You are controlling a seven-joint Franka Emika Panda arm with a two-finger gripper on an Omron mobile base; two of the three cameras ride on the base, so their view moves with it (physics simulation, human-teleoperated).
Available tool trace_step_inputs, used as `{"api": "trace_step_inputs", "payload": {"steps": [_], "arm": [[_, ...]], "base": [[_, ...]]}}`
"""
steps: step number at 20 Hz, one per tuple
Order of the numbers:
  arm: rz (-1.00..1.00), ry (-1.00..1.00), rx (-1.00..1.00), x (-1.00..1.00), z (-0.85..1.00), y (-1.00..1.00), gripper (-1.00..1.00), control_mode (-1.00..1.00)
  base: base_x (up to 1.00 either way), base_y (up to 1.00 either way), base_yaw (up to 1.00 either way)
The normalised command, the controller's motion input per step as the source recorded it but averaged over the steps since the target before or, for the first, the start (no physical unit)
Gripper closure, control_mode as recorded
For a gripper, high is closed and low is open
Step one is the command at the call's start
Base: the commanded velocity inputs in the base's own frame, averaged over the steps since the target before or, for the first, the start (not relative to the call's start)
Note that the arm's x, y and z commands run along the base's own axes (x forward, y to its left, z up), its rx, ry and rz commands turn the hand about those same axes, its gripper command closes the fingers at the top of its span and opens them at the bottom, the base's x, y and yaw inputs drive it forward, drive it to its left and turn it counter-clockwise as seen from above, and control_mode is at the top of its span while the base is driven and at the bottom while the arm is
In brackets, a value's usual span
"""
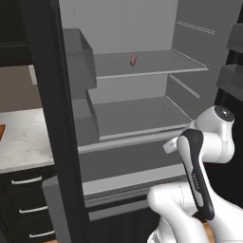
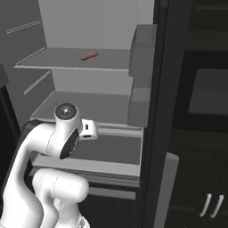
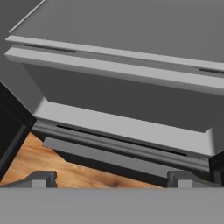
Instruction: Retrieve the sausage and cheese from the fridge and place them on the cutting board on the counter.
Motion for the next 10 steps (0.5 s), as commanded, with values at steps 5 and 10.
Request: {"api": "trace_step_inputs", "payload": {"steps": [5,10], "arm": [[0.00,0.00,0.00,0.00,0.00,0.00,-1.00,1.00],[0.00,0.00,0.00,0.00,0.00,0.00,-1.00,1.00]], "base": [[0.54,0.02,0.00],[0.12,0.00,0.01]]}}
